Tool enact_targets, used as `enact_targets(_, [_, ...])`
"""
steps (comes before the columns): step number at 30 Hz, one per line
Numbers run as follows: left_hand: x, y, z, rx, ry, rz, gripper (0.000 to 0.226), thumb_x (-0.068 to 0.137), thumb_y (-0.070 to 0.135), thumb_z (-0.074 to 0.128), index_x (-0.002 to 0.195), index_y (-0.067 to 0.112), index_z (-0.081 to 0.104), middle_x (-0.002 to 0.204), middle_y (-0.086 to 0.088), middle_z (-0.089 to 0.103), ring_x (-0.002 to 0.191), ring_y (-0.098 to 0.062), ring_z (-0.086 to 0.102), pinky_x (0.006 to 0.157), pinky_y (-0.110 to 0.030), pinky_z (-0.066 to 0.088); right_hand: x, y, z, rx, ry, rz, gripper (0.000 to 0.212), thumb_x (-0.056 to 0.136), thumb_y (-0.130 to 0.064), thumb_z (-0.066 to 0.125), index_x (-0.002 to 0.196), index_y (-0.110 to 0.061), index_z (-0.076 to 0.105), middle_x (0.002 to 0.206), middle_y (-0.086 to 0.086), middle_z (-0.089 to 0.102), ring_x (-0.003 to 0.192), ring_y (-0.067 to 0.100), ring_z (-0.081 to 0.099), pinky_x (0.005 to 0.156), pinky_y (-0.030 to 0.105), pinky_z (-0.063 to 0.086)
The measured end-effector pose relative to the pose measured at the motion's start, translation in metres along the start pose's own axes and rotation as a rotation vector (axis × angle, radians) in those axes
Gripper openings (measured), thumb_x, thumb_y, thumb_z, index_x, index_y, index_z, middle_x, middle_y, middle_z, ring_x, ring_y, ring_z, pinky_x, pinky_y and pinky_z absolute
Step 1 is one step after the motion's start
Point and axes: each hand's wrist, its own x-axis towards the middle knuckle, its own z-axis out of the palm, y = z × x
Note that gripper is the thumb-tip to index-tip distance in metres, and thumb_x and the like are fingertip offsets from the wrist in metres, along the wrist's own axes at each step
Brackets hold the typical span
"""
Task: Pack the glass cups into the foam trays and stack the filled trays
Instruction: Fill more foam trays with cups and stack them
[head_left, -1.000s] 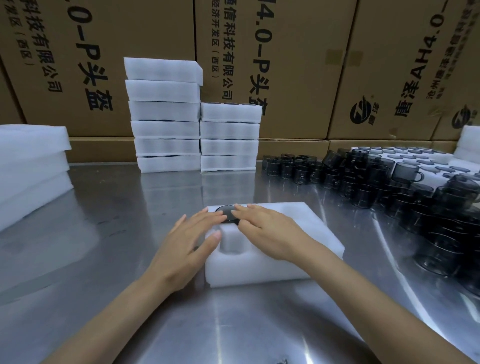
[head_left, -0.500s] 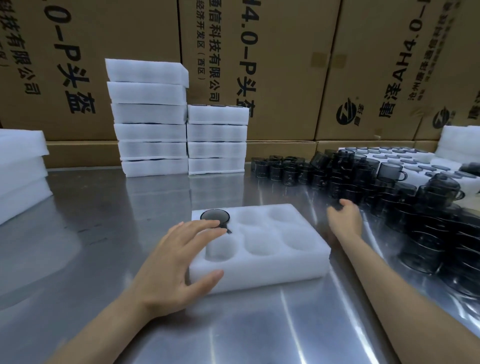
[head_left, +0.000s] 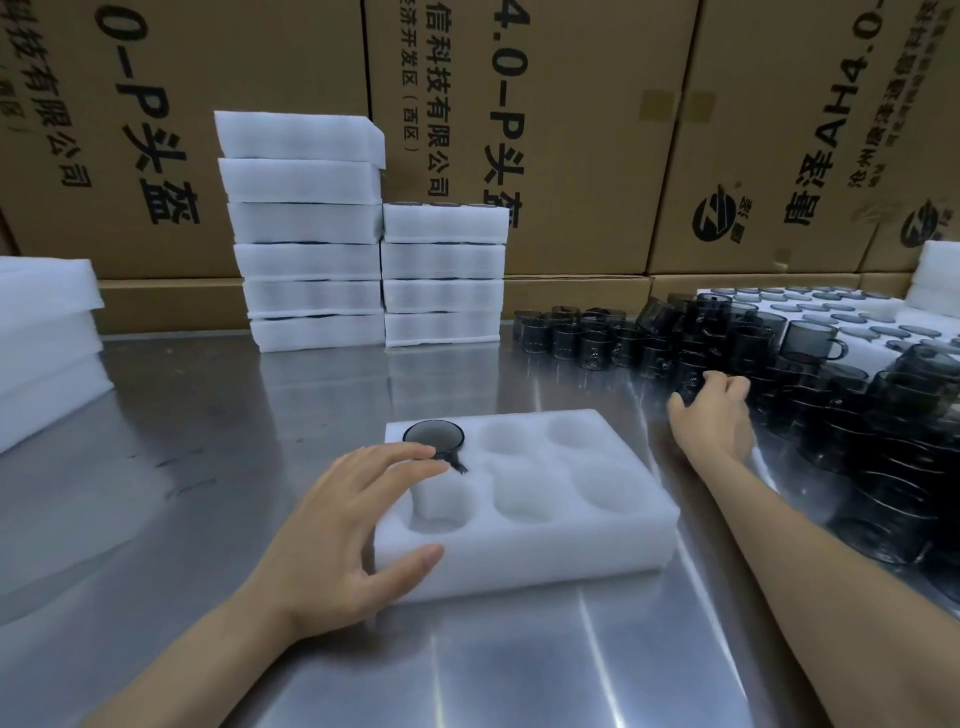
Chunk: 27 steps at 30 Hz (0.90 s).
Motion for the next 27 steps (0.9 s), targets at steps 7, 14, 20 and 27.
enact_targets(7, [-0.001,0.004,-0.002,0.005,-0.014,-0.013,0.055,0.081,0.054,0.049,0.128,0.026,0.055,0.134,0.015,0.048,0.126,-0.002,0.041,0.104,-0.026,0.031,-0.020,0.001,-0.005,-0.052,0.044,-0.139,0.035,0.090,-0.048,0.052,0.097,-0.015,0.058,0.114,0.007,0.048,0.095,0.032,0.056,0.074,0.037,0.040])
enact_targets(14, [-0.003,0.007,-0.005,-0.005,-0.017,-0.028,0.056,0.080,0.055,0.048,0.128,0.026,0.055,0.134,0.016,0.049,0.125,-0.003,0.043,0.105,-0.023,0.030,-0.058,-0.006,-0.021,0.206,0.020,-0.301,0.015,0.094,-0.029,0.051,0.085,-0.019,0.055,0.093,0.002,0.059,0.081,0.021,0.054,0.064,0.031,0.036])
enact_targets(20, [-0.004,0.009,-0.006,-0.015,-0.007,-0.029,0.056,0.080,0.054,0.048,0.128,0.026,0.055,0.135,0.017,0.049,0.126,0.001,0.041,0.106,-0.026,0.030,-0.095,-0.068,-0.064,0.595,0.024,-0.648,0.006,0.093,-0.018,0.054,0.091,-0.016,0.060,0.087,-0.004,0.059,0.080,0.012,0.055,0.071,0.033,0.046])
enact_targets(27, [-0.004,0.009,-0.006,-0.004,-0.016,-0.030,0.057,0.080,0.054,0.048,0.128,0.025,0.055,0.135,0.016,0.049,0.126,0.000,0.041,0.106,-0.025,0.030,-0.133,-0.096,-0.048,0.160,-0.291,-0.916,0.017,0.097,-0.027,0.046,0.108,-0.030,0.059,0.099,-0.013,0.051,0.100,0.011,0.046,0.073,0.033,0.039])
